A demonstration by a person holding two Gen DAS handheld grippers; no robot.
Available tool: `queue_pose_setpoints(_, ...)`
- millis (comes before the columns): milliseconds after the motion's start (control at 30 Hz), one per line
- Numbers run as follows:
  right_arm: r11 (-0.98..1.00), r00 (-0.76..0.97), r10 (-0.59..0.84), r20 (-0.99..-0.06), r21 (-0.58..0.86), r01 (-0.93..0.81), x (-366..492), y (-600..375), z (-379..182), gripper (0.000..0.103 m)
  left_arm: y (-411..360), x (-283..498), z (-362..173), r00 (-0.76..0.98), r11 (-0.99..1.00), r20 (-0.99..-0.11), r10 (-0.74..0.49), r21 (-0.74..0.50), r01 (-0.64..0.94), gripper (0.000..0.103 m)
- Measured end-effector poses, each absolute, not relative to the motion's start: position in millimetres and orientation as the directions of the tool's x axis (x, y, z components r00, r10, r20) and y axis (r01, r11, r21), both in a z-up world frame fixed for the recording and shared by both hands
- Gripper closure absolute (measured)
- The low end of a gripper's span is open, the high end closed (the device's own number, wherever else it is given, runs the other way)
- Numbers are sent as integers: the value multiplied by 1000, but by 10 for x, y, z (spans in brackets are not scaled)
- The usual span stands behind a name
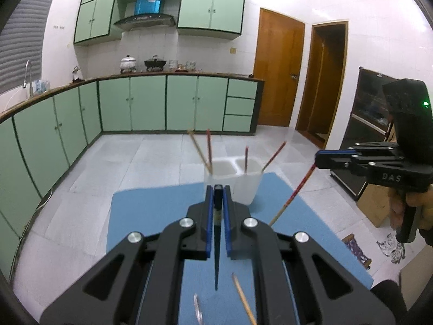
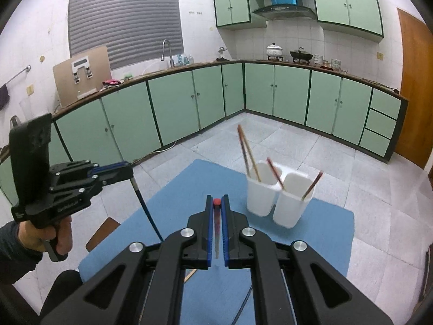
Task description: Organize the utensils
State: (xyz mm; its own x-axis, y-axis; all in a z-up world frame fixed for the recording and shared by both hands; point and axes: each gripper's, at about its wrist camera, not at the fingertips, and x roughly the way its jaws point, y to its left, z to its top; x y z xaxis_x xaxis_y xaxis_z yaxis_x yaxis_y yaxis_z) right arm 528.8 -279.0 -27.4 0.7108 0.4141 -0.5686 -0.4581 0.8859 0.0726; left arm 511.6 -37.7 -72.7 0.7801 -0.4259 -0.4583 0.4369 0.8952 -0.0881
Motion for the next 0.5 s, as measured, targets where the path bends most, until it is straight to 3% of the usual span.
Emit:
queue_pose_setpoints(367,922,802,324,-502,-21,-386,5871,-3134,924,97,-837,5664,262,822,874,-315,-475,-57,483,97)
queue_pose_setpoints(500,934,817,276,-506,-57,-351,6161,-3197,1068,97,-1037,5932,464,845,883,-268,-462,-54,466,97)
